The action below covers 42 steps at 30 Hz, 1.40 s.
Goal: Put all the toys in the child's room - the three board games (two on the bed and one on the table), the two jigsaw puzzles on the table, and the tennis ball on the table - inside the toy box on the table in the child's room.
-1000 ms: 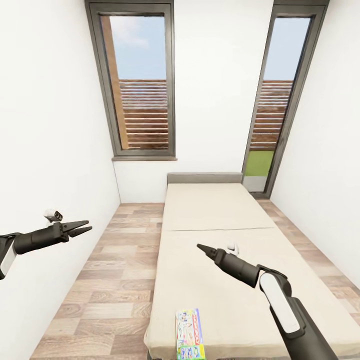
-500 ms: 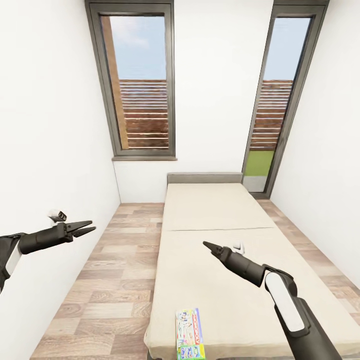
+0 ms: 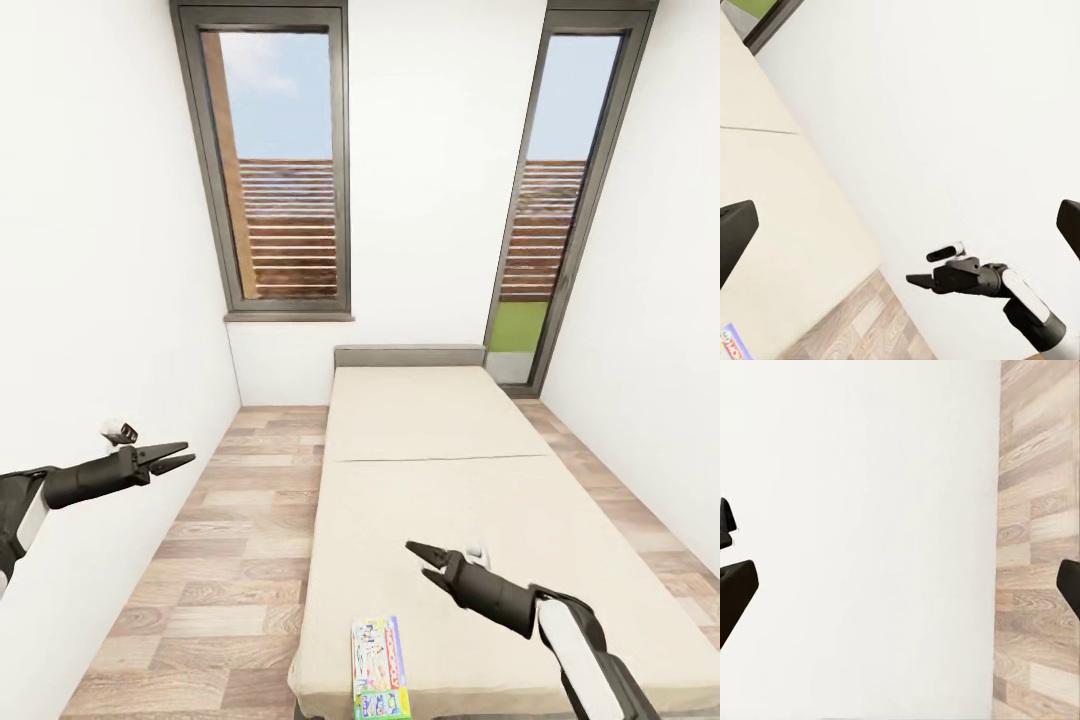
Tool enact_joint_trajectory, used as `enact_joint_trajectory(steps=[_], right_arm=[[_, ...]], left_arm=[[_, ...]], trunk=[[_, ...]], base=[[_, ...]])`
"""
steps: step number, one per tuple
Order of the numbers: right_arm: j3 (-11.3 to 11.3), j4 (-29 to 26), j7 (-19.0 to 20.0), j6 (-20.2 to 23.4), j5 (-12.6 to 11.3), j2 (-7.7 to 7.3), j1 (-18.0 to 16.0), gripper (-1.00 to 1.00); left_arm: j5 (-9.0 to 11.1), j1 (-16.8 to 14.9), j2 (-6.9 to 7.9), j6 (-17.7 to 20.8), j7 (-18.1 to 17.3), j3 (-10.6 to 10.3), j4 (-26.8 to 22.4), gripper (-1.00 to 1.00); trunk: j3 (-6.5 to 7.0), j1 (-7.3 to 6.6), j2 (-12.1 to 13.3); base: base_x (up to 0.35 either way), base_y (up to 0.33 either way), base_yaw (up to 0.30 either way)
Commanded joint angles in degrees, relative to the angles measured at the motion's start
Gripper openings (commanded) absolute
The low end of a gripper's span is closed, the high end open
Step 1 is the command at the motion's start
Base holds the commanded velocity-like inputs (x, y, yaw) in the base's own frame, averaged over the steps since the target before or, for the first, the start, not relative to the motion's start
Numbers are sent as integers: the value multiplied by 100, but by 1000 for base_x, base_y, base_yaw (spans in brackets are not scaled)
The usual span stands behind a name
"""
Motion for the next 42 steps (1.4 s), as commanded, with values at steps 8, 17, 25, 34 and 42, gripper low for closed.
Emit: enact_joint_trajectory(steps=[8,17,25,34,42], right_arm=[[-244,684,29,-227,80,-12,475,100],[-256,2093,82,-1168,90,-361,558,100],[-178,2869,216,-1937,193,-525,563,100],[-151,3735,252,-2277,931,-522,437,100],[-144,3880,679,-2333,1149,-483,390,100]], left_arm=[[-3,7,-1,38,-23,-7,3,100],[-3,34,-20,35,-23,-29,4,100],[-3,42,-70,34,-23,-43,6,100],[-3,46,-104,40,-23,-44,5,100],[-3,47,-113,43,-23,-45,7,100]], trunk=[[-13,4,-13],[-13,4,-13],[-13,4,-13],[-13,4,-13],[-13,4,-13]], base=[[0,0,0],[0,0,0],[0,0,0],[0,0,0],[0,0,0]])
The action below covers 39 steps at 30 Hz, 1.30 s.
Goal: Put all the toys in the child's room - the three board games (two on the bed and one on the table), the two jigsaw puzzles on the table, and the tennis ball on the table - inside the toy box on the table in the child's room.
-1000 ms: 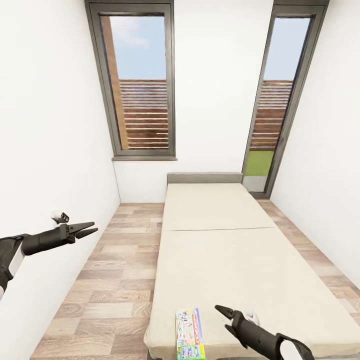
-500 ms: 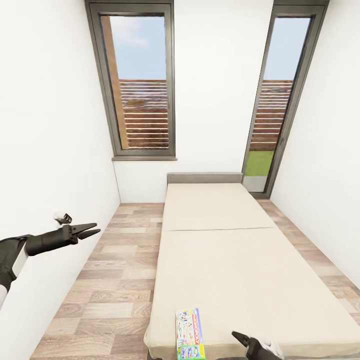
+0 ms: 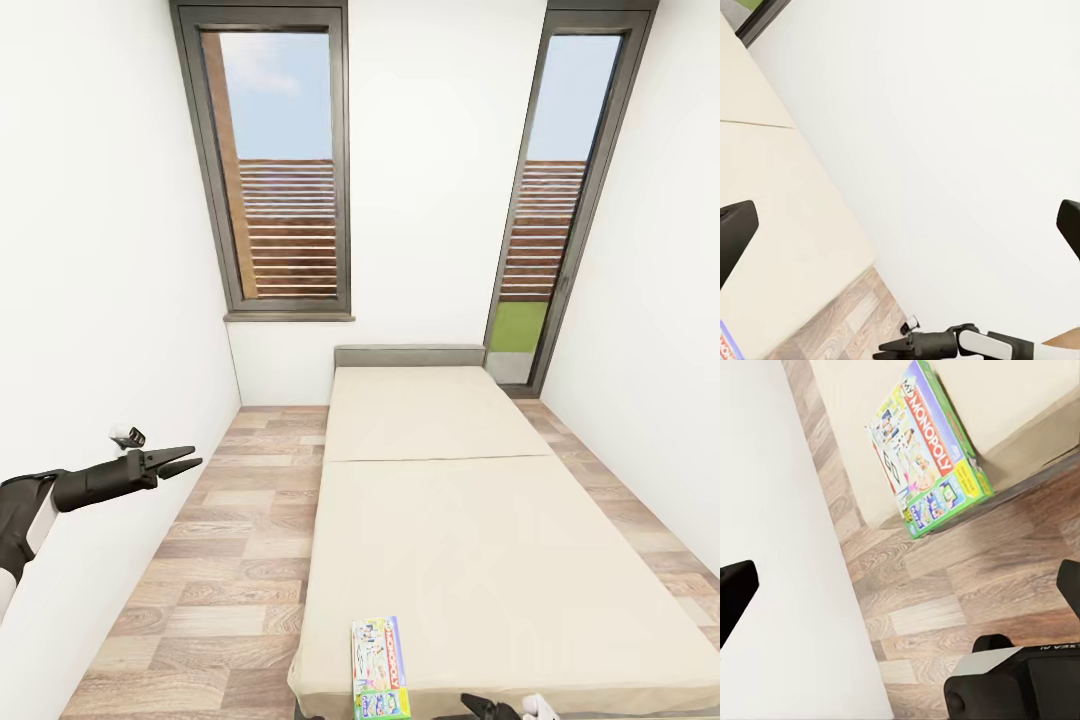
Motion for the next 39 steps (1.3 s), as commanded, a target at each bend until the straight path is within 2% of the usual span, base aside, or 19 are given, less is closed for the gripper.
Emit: enact_joint_trajectory(steps=[1,4,10,39], right_arm=[[-16,1,73,46,-27,3,-5,100],[-17,7,274,41,-14,7,-8,100],[-19,11,392,34,-6,21,-9,100],[-2,6,415,-91,4,53,-8,100]], left_arm=[[-3,-5,0,61,-23,-1,0,100],[-3,-5,-1,63,-23,0,0,100],[-3,-5,-2,68,-23,0,-1,100],[-3,-3,-7,62,-23,-1,0,100]], trunk=[[-14,4,-13],[-14,4,-13],[-121,136,-254],[-642,772,-1417]], base=[[0,0,0],[0,0,0],[0,0,0],[0,0,0]])
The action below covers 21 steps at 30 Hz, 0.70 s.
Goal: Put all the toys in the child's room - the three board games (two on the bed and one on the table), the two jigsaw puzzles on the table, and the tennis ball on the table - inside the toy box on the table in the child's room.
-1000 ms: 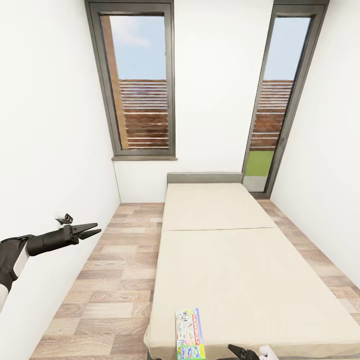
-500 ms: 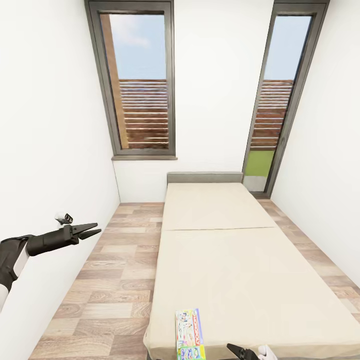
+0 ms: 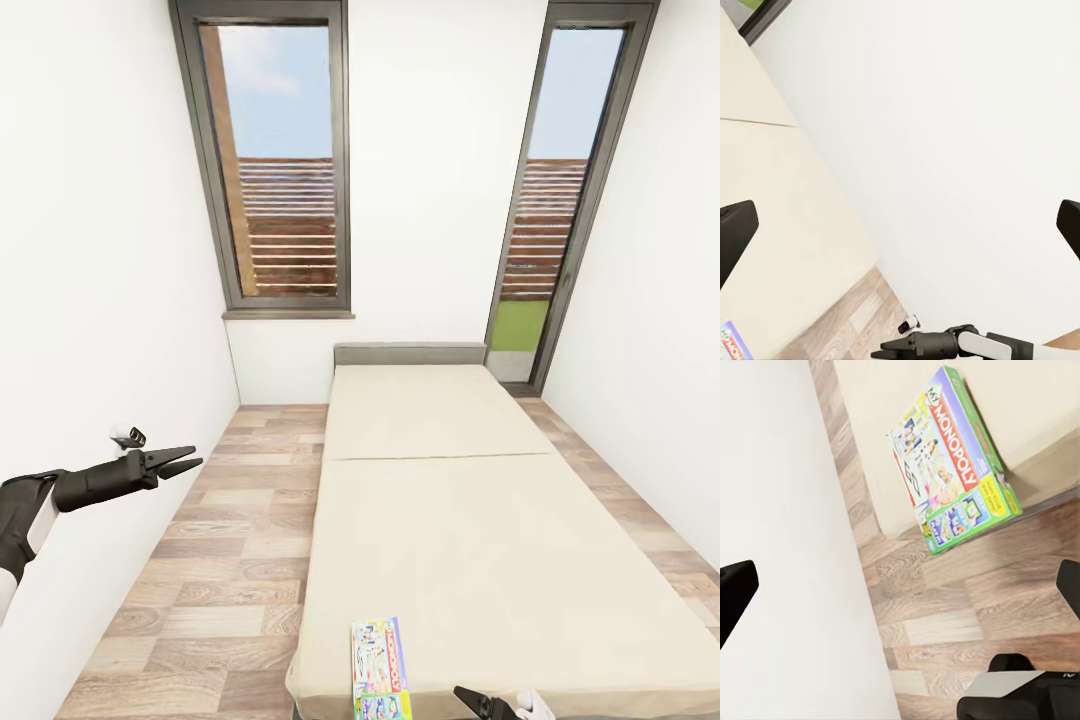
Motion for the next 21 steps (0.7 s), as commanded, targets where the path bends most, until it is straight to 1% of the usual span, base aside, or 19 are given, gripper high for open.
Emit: enact_joint_trajectory(steps=[1,21], right_arm=[[-15,-1,6,48,-37,1,-2,100],[-32,-1,-45,-3,-45,2,-2,100]], left_arm=[[-2,-5,0,60,-23,0,0,100],[-2,-3,-3,59,-23,-5,1,100]], trunk=[[-28,24,-50],[-387,464,-852]], base=[[0,0,0],[0,0,0]])
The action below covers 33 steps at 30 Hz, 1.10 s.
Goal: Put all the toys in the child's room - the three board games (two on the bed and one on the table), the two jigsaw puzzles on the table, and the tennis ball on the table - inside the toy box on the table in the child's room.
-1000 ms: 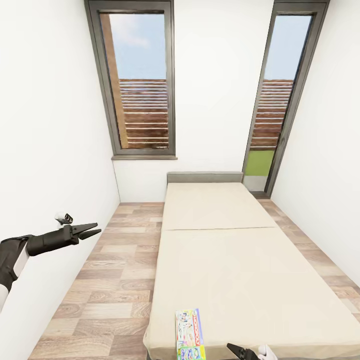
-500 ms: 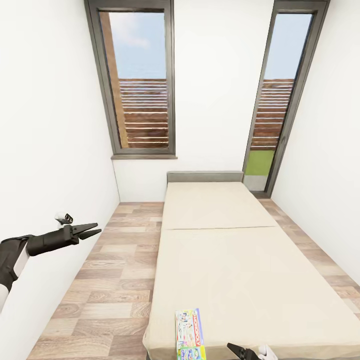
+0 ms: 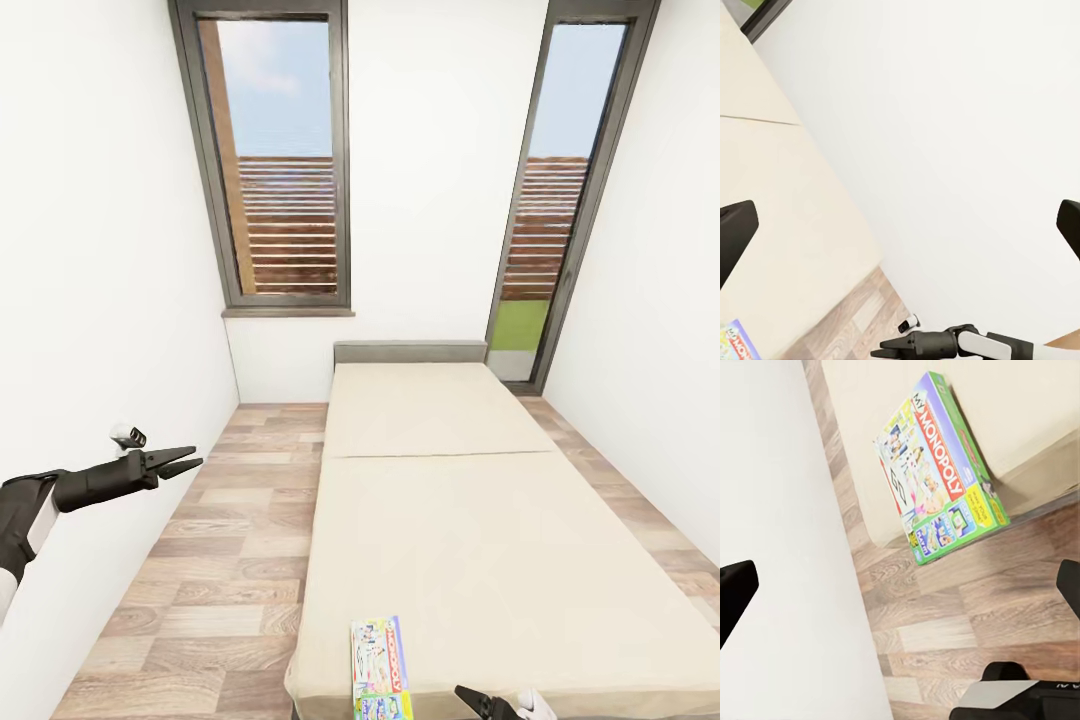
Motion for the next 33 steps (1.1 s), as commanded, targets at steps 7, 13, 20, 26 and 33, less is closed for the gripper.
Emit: enact_joint_trajectory(steps=[7,13,20,26,33], right_arm=[[-43,-2,7,-80,-56,2,1,100],[-56,5,7,-373,-107,7,2,100],[-43,21,1,-493,-117,7,2,100],[-35,32,2,-517,-123,9,2,100],[-33,48,-11,-540,-104,24,2,100]], left_arm=[[-2,-2,1,61,-22,-1,0,100],[-2,-1,1,61,-22,0,0,100],[-2,-5,1,61,-22,3,0,100],[-2,-3,1,61,-22,4,0,100],[-2,-4,1,61,-22,4,0,100]], trunk=[[-135,155,-289],[-242,287,-529],[-368,441,-810],[-476,573,-1051],[-601,726,-1332]], base=[[0,0,0],[0,0,0],[0,0,0],[0,0,0],[0,0,0]])
